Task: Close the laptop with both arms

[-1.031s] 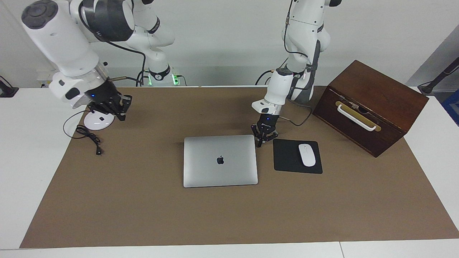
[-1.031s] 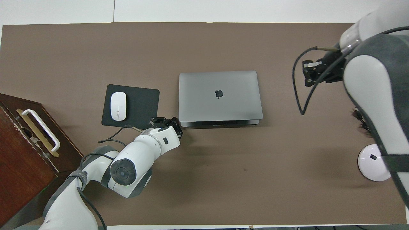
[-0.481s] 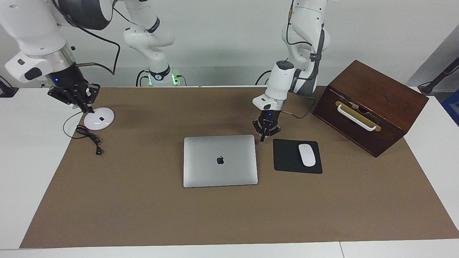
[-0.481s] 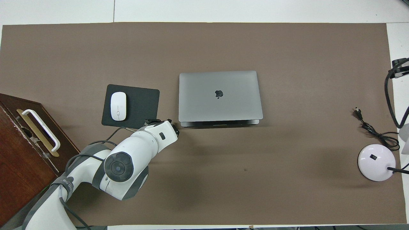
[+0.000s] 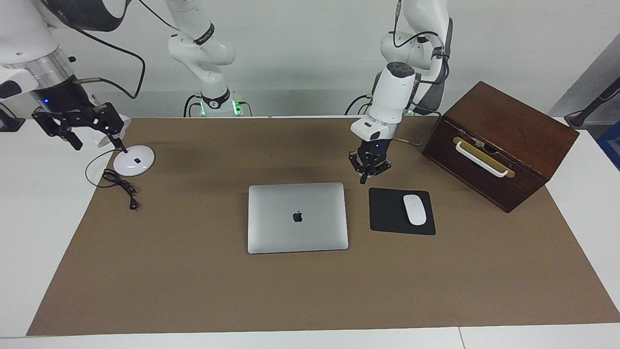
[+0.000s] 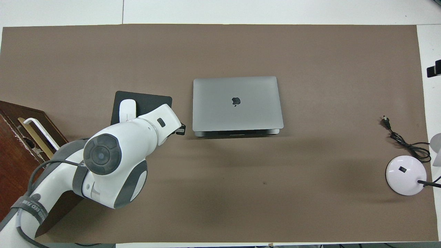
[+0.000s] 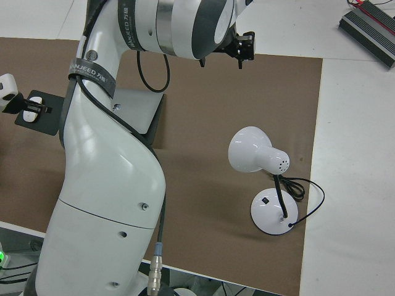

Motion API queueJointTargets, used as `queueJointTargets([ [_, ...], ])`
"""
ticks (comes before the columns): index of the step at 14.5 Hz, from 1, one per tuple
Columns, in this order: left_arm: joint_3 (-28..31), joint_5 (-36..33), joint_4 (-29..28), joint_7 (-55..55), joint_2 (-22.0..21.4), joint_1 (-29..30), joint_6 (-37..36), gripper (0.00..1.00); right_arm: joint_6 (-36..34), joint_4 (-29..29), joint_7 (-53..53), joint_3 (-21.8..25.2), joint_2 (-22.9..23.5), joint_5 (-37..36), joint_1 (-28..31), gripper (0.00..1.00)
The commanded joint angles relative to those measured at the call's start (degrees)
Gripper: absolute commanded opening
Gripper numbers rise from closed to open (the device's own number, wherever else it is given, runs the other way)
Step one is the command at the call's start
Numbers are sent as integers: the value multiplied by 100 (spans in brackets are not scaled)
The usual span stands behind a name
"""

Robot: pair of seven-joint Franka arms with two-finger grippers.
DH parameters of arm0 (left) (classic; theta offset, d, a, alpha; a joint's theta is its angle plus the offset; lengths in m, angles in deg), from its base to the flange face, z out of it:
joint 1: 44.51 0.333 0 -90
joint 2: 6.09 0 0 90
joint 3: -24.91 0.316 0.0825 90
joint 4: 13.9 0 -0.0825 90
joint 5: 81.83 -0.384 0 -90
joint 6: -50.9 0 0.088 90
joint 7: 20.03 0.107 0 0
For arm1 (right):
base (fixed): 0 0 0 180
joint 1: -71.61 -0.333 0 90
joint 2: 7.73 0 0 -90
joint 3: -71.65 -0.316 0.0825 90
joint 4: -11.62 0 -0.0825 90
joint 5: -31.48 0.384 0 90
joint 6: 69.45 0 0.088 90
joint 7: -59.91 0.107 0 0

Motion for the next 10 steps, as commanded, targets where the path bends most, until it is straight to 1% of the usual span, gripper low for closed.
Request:
queueJointTargets([
  [1, -28, 83, 414, -26, -188, 367, -832, 0, -58, 196, 392, -296, -200, 73, 188, 100],
  [3, -19, 83, 485, 17, -399, 587, -1175, 0, -102, 178, 401, -331, -208, 91, 180, 100],
  [5, -19, 83, 695, 44, -531, 816, -1614, 0, -138, 117, 462, -340, -200, -5, 57, 100],
  [7, -19, 75, 1029, 35, -532, 965, -2027, 0, -138, 46, 471, -349, -182, -14, 48, 100],
  [10, -19, 83, 1302, 9, -540, 1124, -2249, 0, -129, 46, 445, -340, -165, -32, 48, 100],
])
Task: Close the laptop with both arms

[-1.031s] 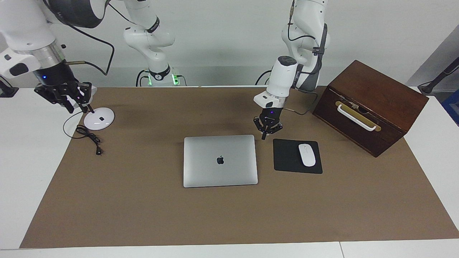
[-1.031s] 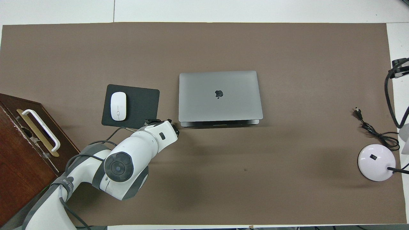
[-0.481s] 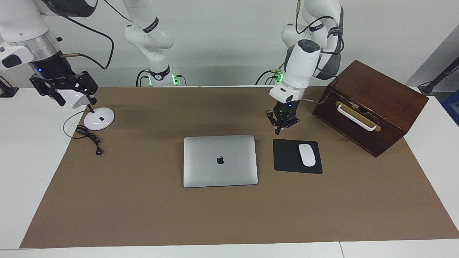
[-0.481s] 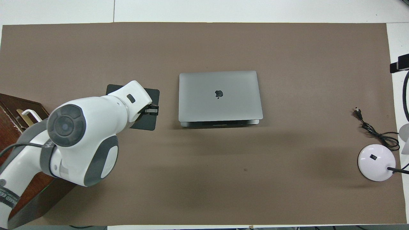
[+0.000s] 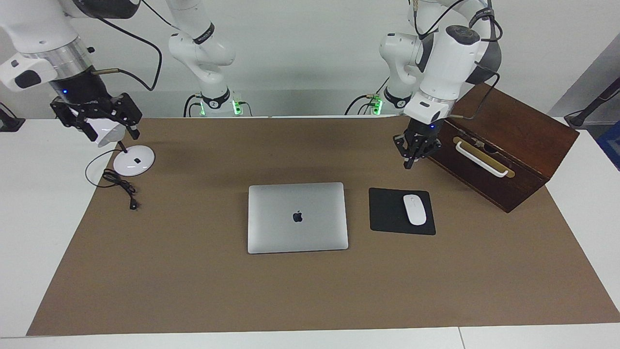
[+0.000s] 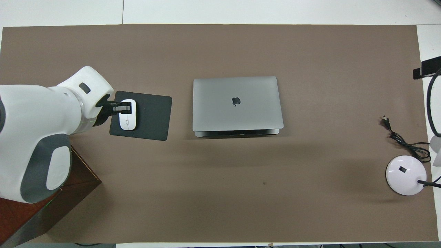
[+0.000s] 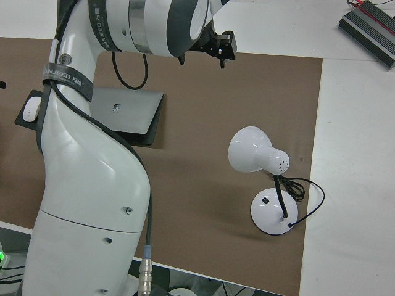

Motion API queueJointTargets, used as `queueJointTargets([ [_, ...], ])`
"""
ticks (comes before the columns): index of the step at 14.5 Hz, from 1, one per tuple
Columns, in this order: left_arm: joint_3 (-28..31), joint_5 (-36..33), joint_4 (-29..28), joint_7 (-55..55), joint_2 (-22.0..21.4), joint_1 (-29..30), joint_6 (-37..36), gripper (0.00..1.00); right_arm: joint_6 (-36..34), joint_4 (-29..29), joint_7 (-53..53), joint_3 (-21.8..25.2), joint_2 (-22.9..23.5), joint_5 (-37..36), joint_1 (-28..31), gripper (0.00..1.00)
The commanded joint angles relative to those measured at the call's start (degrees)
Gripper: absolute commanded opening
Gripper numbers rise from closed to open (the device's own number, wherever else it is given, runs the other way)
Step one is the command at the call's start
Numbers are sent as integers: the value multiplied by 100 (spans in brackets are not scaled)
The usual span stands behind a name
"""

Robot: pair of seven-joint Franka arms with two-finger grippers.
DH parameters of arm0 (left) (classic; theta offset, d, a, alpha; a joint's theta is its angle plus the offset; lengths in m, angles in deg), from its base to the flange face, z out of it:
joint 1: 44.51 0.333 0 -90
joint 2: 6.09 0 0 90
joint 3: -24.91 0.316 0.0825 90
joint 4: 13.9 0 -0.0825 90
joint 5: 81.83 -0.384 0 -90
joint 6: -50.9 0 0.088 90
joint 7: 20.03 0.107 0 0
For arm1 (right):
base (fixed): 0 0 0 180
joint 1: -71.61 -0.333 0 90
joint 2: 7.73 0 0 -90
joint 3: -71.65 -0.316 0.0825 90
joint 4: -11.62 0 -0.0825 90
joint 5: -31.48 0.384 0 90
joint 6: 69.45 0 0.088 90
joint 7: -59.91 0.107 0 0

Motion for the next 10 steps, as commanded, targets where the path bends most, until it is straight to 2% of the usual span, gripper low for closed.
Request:
queueJointTargets([
  [1, -44, 72, 411, 11, 48, 180, -434, 0, -65, 17, 66, 13, -38, -95, -67, 100],
  [2, -44, 63, 709, 11, 109, 268, -662, 0, -56, 8, 66, 205, -29, -200, -459, 100],
  [4, -131, 54, 1464, 46, 477, 714, -1311, 0, -65, 8, 66, 1300, -64, -193, -1381, 100],
  [5, -150, 46, 1798, 186, 627, 865, -1576, 0, -65, 8, 48, 1636, -82, -175, -1638, 100],
  [8, -324, 45, 2065, 503, 795, 1339, -1772, 0, -47, 8, 30, 1692, -56, -184, -1606, 100],
  [9, -465, 28, 2083, 556, 804, 1576, -1798, 26, -56, 8, 39, 1657, -64, -175, -1571, 100],
  [10, -570, 19, 2135, 591, 813, 1778, -1876, 66, -82, 8, 48, 1639, -73, -166, -1562, 100],
])
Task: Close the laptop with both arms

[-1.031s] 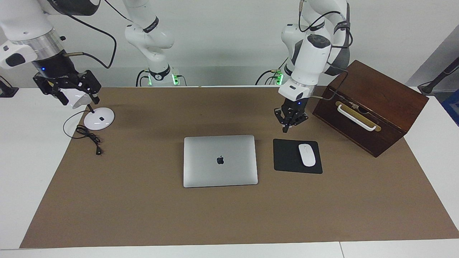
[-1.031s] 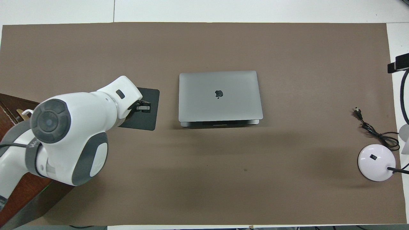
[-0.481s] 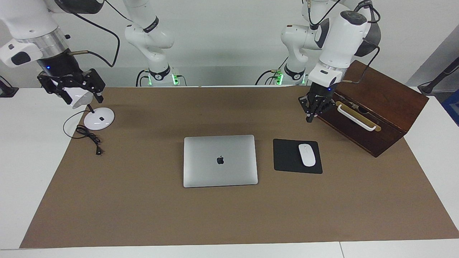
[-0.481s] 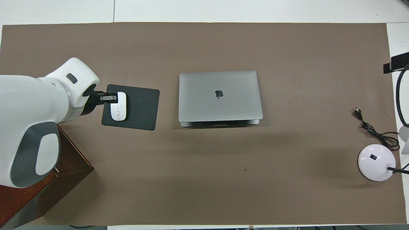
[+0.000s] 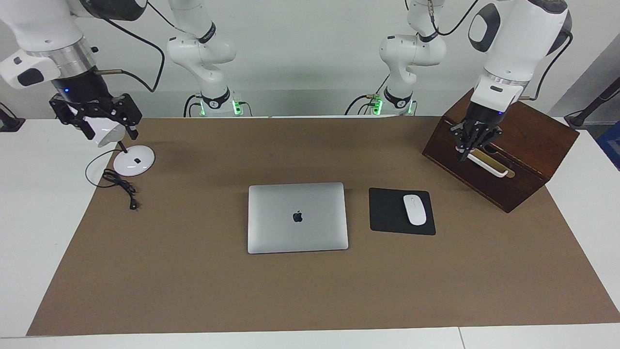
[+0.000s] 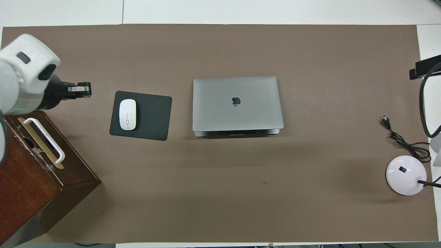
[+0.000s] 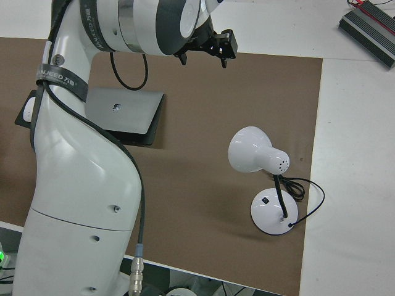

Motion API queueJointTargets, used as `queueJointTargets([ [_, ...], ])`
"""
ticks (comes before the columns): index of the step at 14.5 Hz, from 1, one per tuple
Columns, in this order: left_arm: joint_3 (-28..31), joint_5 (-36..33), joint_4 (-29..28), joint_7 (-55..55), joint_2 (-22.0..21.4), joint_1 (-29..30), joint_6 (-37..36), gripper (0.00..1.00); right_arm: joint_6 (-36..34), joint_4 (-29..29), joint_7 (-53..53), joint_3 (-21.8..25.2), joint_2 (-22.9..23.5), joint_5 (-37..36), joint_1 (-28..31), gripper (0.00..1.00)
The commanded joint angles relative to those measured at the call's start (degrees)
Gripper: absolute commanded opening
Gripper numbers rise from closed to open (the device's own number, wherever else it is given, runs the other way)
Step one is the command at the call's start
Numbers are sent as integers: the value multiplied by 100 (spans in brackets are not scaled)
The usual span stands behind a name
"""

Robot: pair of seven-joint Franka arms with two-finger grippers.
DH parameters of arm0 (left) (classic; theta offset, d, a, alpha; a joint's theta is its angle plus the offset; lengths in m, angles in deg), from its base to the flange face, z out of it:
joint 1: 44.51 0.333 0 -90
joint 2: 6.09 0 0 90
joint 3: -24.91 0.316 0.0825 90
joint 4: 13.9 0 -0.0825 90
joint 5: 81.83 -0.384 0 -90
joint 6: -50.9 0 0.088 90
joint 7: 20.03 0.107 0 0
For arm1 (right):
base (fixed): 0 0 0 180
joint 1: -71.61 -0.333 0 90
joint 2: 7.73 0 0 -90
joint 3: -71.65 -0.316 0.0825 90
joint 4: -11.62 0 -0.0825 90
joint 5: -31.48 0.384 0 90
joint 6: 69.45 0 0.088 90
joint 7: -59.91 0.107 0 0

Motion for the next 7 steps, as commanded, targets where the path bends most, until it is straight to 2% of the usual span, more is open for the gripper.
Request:
queueJointTargets([
  [1, -364, 9, 441, 157, 156, 567, -396, 94, -204, 15, 43, -29, -68, -18, 37, 100],
  [2, -374, 0, 582, 175, 174, 638, -554, 100, -362, -72, 43, -29, -69, -18, 37, 100],
  [7, -278, -17, 890, 404, 209, 788, -1450, 100, -522, -178, 52, -135, -226, -27, 142, 100],
])
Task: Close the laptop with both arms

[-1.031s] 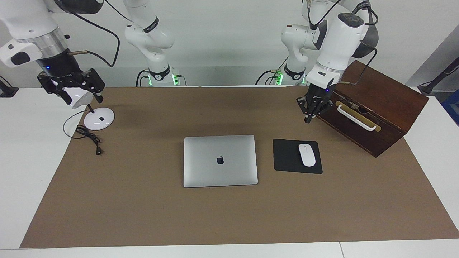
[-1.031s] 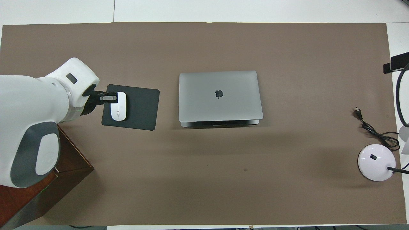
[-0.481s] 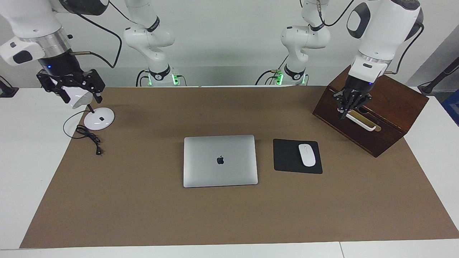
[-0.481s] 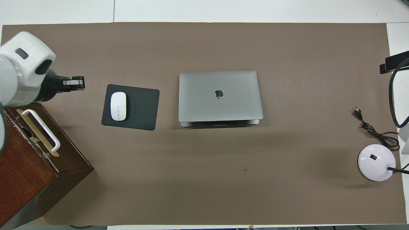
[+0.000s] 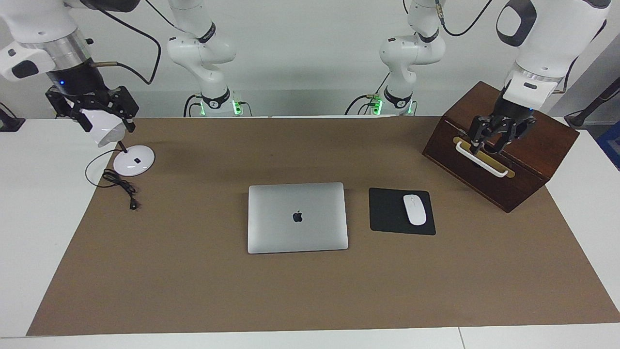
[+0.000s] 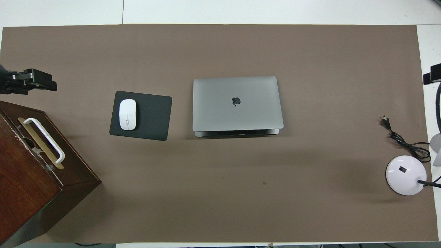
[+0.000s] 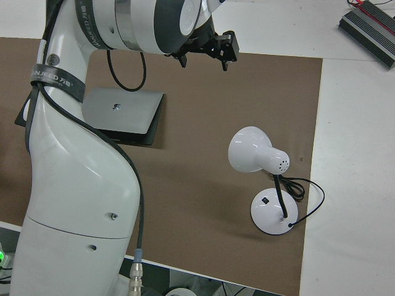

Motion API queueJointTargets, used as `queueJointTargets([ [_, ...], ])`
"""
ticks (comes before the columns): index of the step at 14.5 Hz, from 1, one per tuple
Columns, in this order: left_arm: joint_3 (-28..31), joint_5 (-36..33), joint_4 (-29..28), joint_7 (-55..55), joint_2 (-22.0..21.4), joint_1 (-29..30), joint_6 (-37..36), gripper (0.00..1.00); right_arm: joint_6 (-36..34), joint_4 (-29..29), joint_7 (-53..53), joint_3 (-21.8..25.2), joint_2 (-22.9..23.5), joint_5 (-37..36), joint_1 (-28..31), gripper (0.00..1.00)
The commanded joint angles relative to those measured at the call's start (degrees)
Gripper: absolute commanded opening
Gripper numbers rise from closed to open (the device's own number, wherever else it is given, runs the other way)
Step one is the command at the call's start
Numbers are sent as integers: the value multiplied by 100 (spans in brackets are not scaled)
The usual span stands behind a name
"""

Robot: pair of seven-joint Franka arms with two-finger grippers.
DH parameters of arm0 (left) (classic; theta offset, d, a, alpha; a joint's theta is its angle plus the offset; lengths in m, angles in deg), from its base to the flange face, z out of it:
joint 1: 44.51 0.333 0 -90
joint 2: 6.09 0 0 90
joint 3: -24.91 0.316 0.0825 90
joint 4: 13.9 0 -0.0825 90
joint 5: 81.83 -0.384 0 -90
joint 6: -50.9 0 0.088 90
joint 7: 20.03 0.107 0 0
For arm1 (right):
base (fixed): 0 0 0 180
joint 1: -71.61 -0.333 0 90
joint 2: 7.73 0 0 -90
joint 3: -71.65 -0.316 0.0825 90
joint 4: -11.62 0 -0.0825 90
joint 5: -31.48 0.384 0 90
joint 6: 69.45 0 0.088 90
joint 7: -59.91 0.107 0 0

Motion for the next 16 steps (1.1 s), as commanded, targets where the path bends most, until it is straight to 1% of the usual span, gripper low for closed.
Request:
queueJointTargets([
  [1, 35, -16, 329, 101, 85, 92, -611, 100, -109, -15, 52, -107, -125, -18, 77, 100],
  [5, 27, -60, 391, 329, 24, 259, -1210, 100, -118, 12, 26, -98, -221, -53, 121, 100],
  [6, -17, -269, 383, 338, 6, 277, -1281, 100, -109, 47, 8, -98, -247, -45, 130, 100],
  [7, -121, -445, 382, 347, -12, 294, -1316, 100, -101, 82, 8, -98, -282, -45, 130, 100],
  [8, -218, -482, 374, 338, -20, 355, -1334, 100, -74, 152, 17, -98, -292, -45, 130, 100],
  [12, -254, -456, 365, 329, -29, 391, -1361, 100, 268, 687, 17, -107, -467, -45, 139, 100],
  [16, -219, -438, 312, 338, -91, 400, -1369, 100, 374, 785, 17, -107, -476, -45, 139, 100],
])
